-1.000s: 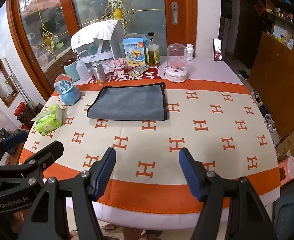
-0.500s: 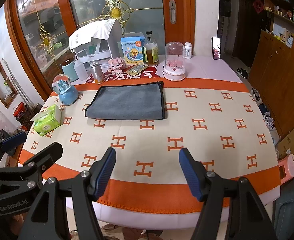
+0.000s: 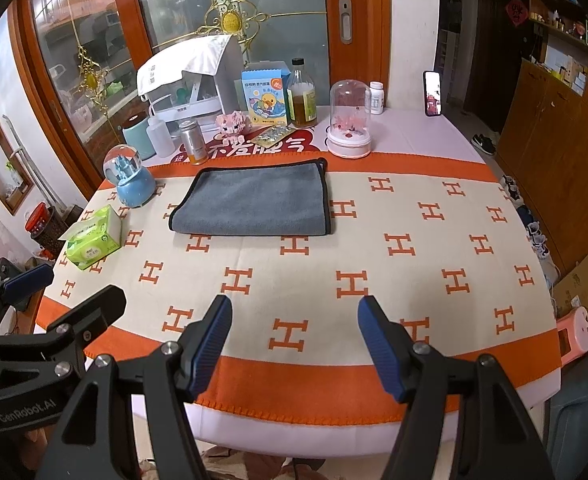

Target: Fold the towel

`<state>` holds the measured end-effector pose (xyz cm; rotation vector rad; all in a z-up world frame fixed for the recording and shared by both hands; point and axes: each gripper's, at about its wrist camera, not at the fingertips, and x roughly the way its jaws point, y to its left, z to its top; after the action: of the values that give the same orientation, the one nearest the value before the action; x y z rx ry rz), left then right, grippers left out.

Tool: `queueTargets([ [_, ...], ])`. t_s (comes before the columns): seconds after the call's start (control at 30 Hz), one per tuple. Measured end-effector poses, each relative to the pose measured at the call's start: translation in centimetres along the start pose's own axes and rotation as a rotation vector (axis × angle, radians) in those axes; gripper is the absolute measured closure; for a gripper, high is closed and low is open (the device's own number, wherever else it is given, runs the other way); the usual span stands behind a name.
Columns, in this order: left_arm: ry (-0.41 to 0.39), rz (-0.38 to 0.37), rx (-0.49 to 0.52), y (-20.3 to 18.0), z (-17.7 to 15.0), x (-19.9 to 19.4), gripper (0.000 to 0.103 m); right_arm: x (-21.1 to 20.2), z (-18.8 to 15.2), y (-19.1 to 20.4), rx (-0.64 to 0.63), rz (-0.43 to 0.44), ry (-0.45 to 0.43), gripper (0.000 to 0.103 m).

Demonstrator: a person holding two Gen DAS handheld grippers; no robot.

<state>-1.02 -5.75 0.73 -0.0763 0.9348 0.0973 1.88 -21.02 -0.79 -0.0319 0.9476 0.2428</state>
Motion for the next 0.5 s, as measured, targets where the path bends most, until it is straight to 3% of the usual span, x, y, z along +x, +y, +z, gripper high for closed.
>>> queueTargets([
  [0.5, 0.004, 0.004, -0.006, 0.62, -0.2, 0.16, 0.001, 0.2, -0.04, 0.23, -0.007, 0.001, 0.004, 0.037],
])
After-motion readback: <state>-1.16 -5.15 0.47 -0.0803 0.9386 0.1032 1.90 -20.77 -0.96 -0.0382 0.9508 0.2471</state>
